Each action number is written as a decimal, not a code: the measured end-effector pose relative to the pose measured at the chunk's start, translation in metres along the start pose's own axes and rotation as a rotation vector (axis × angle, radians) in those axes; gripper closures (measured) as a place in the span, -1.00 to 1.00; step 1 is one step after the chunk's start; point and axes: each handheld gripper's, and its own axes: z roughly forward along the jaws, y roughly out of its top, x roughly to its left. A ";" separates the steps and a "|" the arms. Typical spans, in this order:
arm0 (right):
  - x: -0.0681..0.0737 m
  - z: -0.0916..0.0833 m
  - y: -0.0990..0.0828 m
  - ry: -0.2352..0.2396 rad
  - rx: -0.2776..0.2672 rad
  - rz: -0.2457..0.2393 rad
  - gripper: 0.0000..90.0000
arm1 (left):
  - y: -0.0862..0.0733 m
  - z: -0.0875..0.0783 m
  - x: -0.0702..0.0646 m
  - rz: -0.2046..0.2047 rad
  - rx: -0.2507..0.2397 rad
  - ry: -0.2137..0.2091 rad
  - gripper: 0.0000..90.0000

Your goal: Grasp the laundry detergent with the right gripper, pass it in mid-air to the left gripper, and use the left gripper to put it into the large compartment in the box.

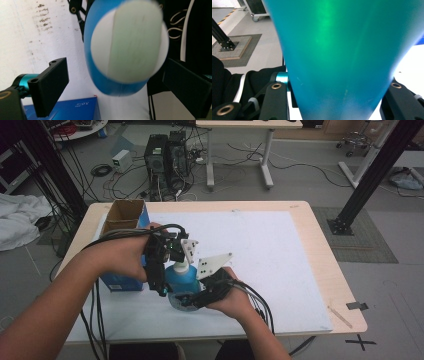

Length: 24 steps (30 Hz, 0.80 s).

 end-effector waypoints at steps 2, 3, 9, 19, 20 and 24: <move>-0.001 0.002 0.001 0.003 0.002 0.000 0.05 | 0.000 0.001 0.000 -0.001 0.000 0.000 -0.85; -0.001 0.003 0.001 0.004 0.000 0.000 0.05 | 0.001 0.001 0.000 -0.003 0.000 -0.002 -0.85; -0.001 0.007 0.004 0.012 -0.002 0.003 0.05 | 0.003 0.007 0.001 -0.007 0.008 -0.011 -0.85; -0.001 0.008 0.004 0.011 0.000 0.012 0.05 | 0.007 0.015 0.002 -0.001 0.021 -0.013 -0.85; -0.001 0.009 0.004 0.012 -0.001 0.013 0.05 | 0.007 0.016 0.002 -0.002 0.021 -0.014 -0.85; -0.001 0.009 0.004 0.012 -0.002 0.013 0.05 | 0.007 0.017 0.003 -0.010 0.030 -0.006 -0.85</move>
